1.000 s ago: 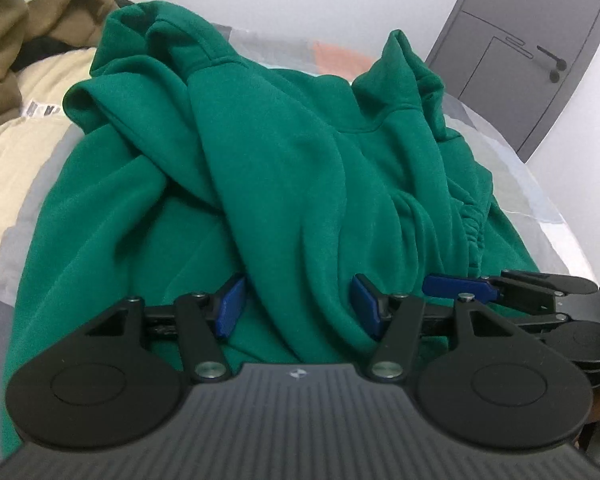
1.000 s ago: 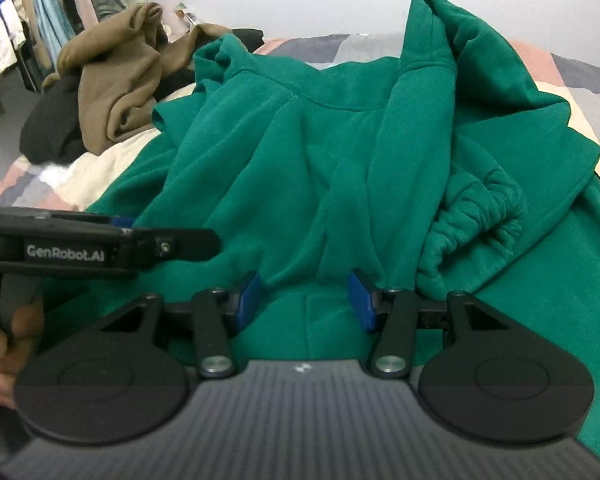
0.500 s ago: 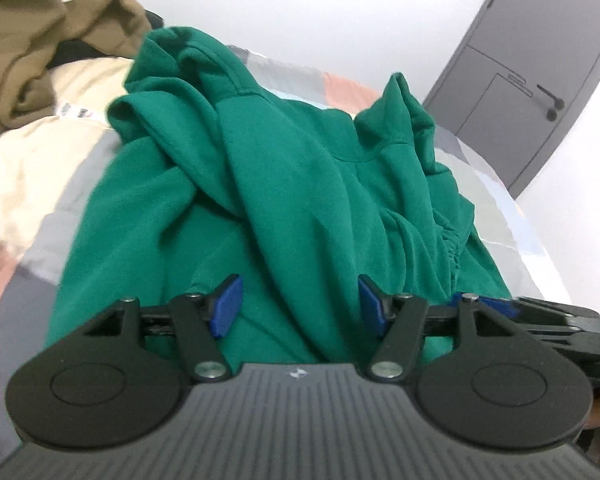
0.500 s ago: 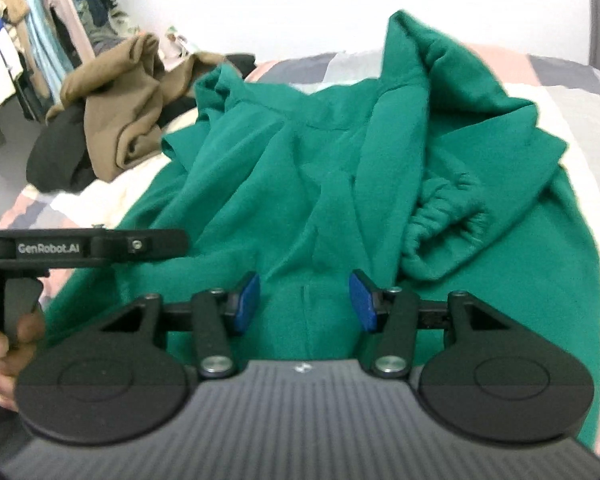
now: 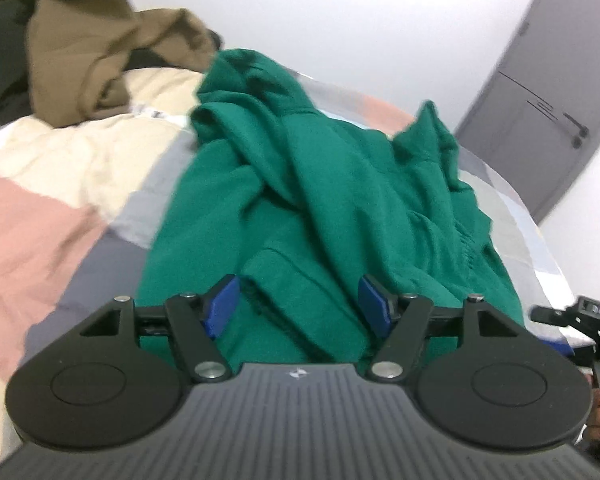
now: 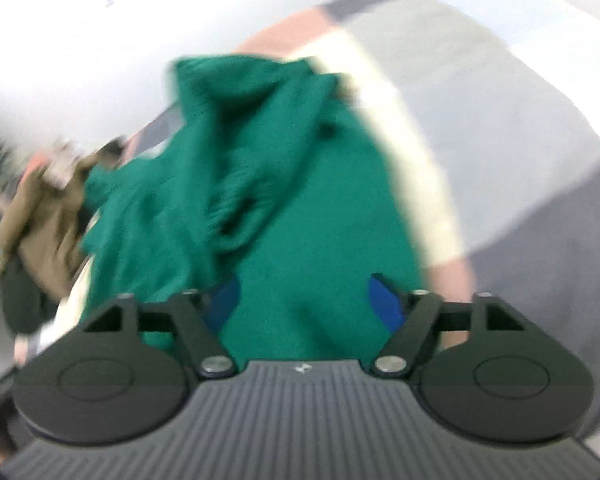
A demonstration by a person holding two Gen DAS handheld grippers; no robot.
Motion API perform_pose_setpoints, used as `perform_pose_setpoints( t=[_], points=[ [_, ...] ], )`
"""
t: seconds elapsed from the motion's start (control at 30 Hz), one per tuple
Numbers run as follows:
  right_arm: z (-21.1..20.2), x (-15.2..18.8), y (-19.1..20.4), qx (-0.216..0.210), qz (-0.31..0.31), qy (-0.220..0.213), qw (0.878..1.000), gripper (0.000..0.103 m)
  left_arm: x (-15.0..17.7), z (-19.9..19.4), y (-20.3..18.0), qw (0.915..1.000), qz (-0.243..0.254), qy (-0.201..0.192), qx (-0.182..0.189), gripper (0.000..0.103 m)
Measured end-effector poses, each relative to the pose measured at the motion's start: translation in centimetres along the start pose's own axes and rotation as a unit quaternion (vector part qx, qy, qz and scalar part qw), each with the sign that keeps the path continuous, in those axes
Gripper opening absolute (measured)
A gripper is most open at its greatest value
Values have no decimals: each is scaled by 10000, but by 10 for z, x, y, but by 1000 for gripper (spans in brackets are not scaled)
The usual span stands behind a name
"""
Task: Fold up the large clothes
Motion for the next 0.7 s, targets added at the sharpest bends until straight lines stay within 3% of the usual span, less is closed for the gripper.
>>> perform_pose_setpoints(
  t=[0.17, 0.23, 0.33, 0.47, 0.6, 0.7],
  points=[
    [-4, -6, -40, 429, 1013, -196, 9937, 85, -6, -11, 28, 9986, -486, -53, -196, 77],
    [3, -2, -46, 486, 1193, -45, 9917, 89, -6, -15, 46, 9964, -776, -70, -326, 78],
    [23, 12, -51, 69, 1647, 651, 9842, 89, -6, -16, 75, 9905, -1275, 11, -522, 78],
    [30, 22, -41, -198, 1620, 911, 9824, 92, 4, -6, 106, 9786, -1909, 407, -651, 78],
    [30, 32, -24, -635, 1476, 1190, 9798, 92, 20, 7, 111, 9654, -2443, 909, -19, 78],
    [27, 39, -13, -1056, 1407, 1326, 9754, 91, 27, 5, 97, 9640, -2384, 1096, 425, 78]
  ],
)
Point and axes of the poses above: each gripper's, at about its wrist camera, not at the fingertips, and z roughly the way its jaws point, y to its left, x to its underside, the point moved 3 cm from there along z, roughly the way its jaws point, and after that the axes turned 3 degrees about -y, right-handed, at the moved point
